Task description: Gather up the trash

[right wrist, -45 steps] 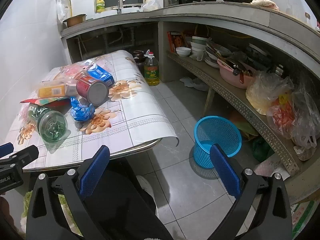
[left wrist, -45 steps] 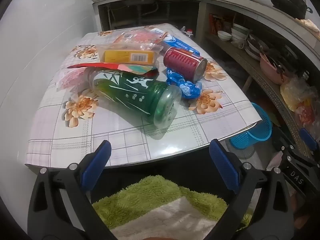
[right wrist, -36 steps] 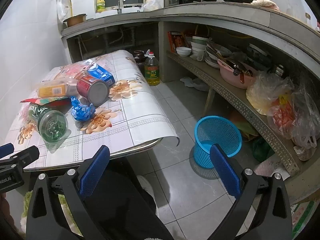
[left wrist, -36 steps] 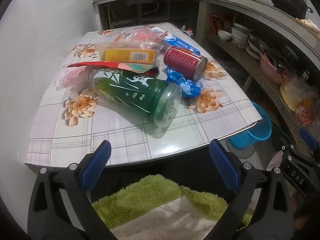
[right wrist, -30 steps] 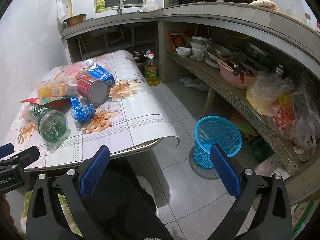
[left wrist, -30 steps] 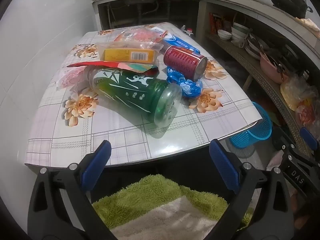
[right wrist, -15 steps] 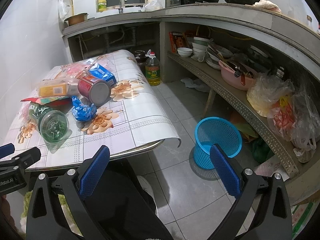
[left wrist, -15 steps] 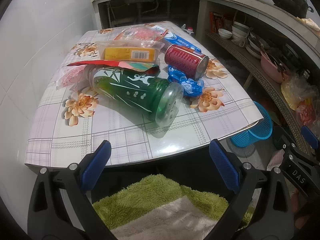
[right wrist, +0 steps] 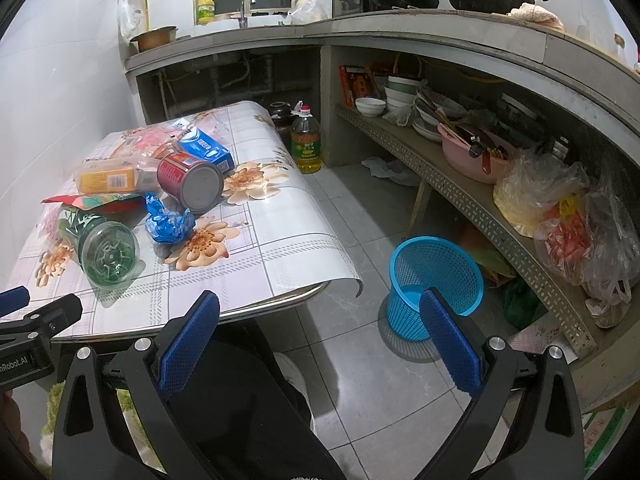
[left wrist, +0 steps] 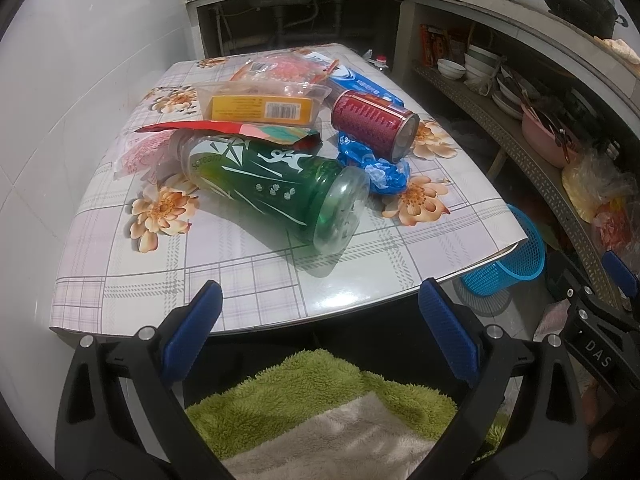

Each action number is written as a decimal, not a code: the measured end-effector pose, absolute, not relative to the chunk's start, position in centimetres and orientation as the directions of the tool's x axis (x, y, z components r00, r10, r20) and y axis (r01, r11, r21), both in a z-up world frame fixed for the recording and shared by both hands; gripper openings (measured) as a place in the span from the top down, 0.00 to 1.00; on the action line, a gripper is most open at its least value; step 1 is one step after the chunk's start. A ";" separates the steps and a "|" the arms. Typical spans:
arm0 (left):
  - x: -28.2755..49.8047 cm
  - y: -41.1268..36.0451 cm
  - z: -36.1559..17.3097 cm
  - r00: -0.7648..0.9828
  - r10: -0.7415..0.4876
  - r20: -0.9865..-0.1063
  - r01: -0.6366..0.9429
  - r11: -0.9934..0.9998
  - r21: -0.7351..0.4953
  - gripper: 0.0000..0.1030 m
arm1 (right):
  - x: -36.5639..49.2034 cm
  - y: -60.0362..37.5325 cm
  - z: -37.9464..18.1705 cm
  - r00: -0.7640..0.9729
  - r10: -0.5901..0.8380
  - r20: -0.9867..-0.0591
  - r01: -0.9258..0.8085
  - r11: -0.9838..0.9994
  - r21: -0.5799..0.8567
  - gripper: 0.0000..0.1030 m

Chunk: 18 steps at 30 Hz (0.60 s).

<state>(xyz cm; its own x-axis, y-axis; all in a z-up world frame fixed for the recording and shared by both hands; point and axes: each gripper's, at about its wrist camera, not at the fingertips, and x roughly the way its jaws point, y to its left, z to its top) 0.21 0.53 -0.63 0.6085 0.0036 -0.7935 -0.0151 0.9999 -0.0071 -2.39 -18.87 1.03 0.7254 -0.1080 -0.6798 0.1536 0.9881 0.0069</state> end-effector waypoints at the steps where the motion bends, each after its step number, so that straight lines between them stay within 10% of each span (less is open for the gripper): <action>1: 0.2 0.6 -0.6 0.608 0.004 -0.794 -0.015 1.000 -0.007 0.08 | -2.4 -18.9 1.0 0.725 -0.108 -0.680 0.154 0.988 0.007 0.05; 18: 0.2 0.6 -0.7 0.607 0.002 -0.794 -0.013 1.000 -0.007 0.08 | -2.4 -18.7 1.0 0.725 -0.108 -0.680 0.153 0.988 0.006 0.05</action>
<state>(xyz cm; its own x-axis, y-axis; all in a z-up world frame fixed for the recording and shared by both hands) 0.22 0.58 -0.67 0.6073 0.0023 -0.7945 -0.0135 0.9999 -0.0074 -2.42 -18.73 1.04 0.7252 -0.1080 -0.6800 0.1529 0.9882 0.0060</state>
